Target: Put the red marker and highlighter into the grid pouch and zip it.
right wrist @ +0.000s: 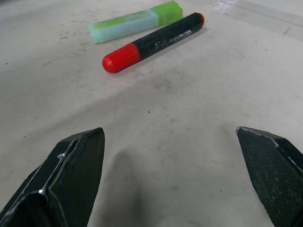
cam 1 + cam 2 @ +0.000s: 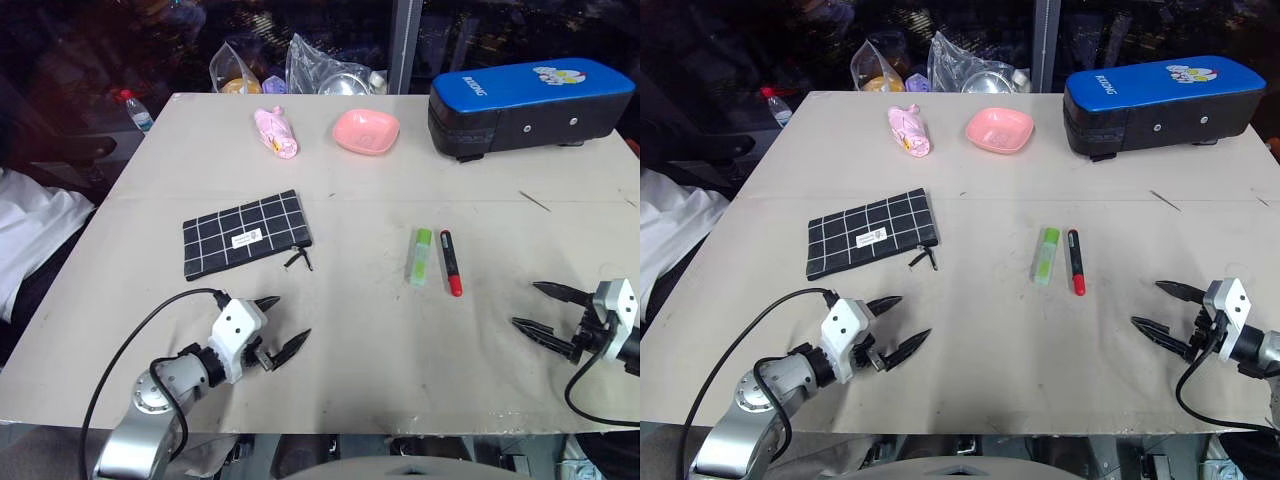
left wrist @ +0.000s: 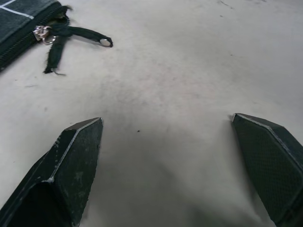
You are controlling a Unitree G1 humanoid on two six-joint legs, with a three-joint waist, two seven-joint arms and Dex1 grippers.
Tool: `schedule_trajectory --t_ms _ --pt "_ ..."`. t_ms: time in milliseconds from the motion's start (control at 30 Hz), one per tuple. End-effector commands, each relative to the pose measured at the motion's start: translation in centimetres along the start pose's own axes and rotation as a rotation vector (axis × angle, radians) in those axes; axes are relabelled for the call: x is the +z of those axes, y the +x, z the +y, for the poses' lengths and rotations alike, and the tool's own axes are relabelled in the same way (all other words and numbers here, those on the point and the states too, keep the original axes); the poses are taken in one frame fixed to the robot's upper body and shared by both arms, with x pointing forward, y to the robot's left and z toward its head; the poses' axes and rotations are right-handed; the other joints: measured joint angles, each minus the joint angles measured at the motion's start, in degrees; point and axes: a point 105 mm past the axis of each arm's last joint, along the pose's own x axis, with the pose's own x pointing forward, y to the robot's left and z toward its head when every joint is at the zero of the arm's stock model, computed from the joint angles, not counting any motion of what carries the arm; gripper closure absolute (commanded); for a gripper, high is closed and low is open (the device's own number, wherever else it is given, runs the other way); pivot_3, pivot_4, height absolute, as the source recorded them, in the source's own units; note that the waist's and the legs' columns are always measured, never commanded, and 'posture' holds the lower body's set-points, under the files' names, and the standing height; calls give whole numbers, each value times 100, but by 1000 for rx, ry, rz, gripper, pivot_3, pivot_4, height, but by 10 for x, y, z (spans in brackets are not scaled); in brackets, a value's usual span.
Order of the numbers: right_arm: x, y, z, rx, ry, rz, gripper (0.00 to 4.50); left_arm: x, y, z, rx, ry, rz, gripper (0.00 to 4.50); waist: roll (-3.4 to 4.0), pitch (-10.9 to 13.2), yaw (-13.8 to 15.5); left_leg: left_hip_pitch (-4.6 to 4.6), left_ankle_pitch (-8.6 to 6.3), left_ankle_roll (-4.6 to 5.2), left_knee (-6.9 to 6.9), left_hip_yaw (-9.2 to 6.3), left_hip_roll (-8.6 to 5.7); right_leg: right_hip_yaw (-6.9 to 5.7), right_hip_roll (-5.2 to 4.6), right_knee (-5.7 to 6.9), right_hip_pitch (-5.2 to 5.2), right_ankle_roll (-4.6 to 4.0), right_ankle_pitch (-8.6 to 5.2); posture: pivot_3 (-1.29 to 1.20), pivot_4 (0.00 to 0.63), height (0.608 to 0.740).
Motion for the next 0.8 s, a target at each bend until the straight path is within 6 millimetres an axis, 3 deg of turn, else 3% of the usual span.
schedule_trajectory --t_ms 33,133,267,367,567,800 --pt "22 10 12 55 -18 -99 0 12 -16 26 129 -59 -83 36 0 1 -3 0 0 0 0 0 0 0 0 0 0 0 0 0 150 737" --pt "40 23 31 119 -22 -172 0 12 -41 59 304 -144 -131 36 -2 2 -19 -2 0 0 -2 -4 5 -3 1 2 -2 4 2 0 150 737" --pt "69 38 48 166 -39 -261 0 2 -74 97 473 -92 -73 36 -4 3 -11 -2 0 -1 -2 -6 3 -7 0 1 -2 7 3 0 150 737" --pt "87 47 55 185 -44 -307 0 -3 -89 119 507 -8 -15 36 -27 13 12 -3 0 -1 2 -6 1 -10 -3 1 -2 2 1 0 150 737" --pt "99 58 60 195 -48 -331 0 -3 -92 142 462 162 51 36 -42 12 17 -10 -6 3 2 -7 -6 -19 -31 -7 -6 -1 0 0 150 737" --pt "94 56 60 181 -54 -312 0 -1 -90 168 346 498 200 36 -44 12 -15 -12 -20 -26 -23 -2 -11 -31 -61 -8 -19 -5 1 0 150 737"
